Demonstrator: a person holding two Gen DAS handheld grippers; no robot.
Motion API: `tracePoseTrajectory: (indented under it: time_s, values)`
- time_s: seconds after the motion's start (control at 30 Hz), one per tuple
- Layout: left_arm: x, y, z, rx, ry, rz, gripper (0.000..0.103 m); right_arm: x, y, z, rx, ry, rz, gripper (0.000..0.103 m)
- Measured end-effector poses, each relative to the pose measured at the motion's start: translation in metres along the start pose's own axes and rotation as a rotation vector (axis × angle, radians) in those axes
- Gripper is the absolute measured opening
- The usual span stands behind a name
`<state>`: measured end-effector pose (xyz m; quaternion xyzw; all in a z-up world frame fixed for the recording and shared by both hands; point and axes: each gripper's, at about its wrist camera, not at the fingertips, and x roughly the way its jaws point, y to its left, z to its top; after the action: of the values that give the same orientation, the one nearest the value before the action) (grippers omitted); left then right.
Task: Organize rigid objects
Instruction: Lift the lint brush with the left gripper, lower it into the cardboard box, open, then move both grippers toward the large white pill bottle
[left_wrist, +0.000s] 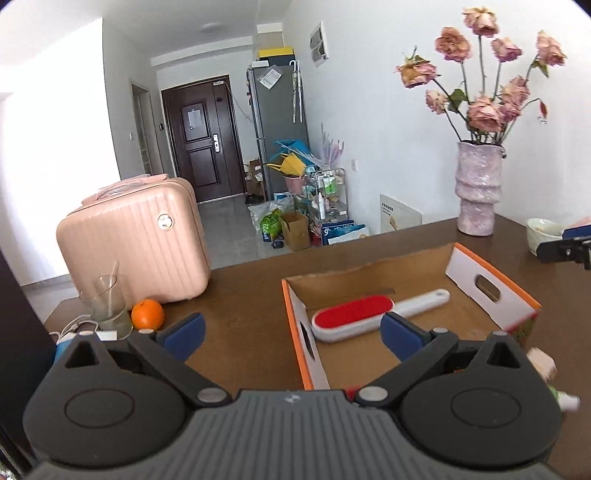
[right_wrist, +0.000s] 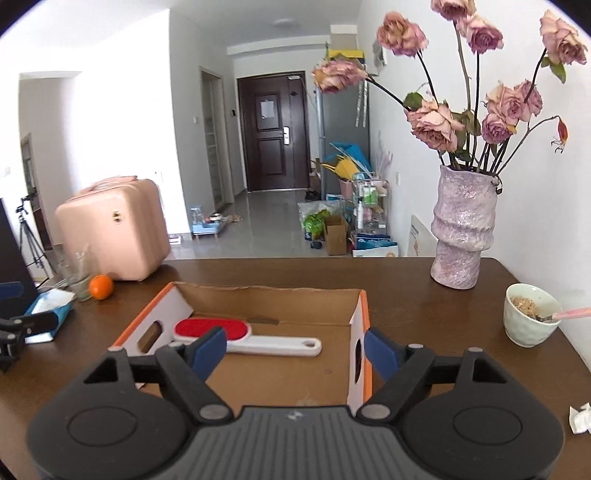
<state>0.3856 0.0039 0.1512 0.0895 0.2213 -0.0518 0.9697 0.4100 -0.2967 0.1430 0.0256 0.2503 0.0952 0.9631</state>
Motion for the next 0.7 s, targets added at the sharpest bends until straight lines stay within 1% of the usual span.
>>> tracePoseTrajectory:
  time_s: [0.13, 0.23, 0.3, 0.37, 0.5, 0.53, 0.6, 0.7]
  values:
    - [-0.026, -0.001, -0.015, -0.011, -0.017, -0.010, 0.103, -0.020, 0.008, -0.020, -0.006, -0.005, 0.031, 0.083]
    - [-0.043, -0.002, -0.027, -0.014, -0.041, -0.003, 0.103, -0.039, 0.016, -0.034, -0.018, -0.021, 0.055, 0.083]
    - [-0.055, -0.002, -0.040, 0.001, -0.078, 0.017, 0.103, -0.050, 0.021, -0.046, -0.033, -0.040, 0.065, 0.083]
    - [-0.064, -0.001, -0.055, 0.002, -0.096, 0.043, 0.103, -0.063, 0.025, -0.059, -0.038, -0.057, 0.076, 0.084]
    - [-0.083, 0.002, -0.095, -0.034, -0.125, 0.070, 0.103, -0.089, 0.031, -0.096, -0.046, -0.074, 0.106, 0.085]
    - [-0.088, 0.003, -0.106, -0.045, -0.127, 0.064, 0.103, -0.093, 0.032, -0.106, -0.050, -0.078, 0.113, 0.085]
    - [-0.096, 0.005, -0.129, -0.072, -0.113, 0.048, 0.103, -0.101, 0.036, -0.127, -0.068, -0.085, 0.122, 0.085]
    - [-0.108, 0.003, -0.157, -0.090, -0.085, 0.041, 0.103, -0.104, 0.042, -0.152, -0.094, -0.062, 0.093, 0.085]
